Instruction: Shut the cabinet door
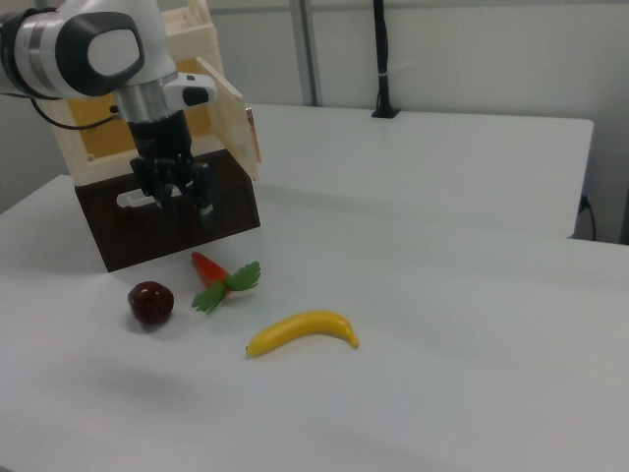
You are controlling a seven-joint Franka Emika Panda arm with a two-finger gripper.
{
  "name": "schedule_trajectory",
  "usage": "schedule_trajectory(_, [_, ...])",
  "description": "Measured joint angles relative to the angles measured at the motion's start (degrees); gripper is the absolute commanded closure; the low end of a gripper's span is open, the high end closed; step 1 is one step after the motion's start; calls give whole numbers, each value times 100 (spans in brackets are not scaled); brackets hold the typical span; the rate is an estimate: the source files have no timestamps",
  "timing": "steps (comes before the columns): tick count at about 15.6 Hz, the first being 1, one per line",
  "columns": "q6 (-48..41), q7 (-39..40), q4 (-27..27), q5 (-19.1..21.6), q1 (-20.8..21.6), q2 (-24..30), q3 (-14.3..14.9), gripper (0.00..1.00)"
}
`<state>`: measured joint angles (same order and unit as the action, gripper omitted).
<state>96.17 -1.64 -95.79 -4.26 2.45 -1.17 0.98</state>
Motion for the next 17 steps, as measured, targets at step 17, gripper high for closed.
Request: schedule_trajectory(17, [635,0,691,24,-71,-128,18,100])
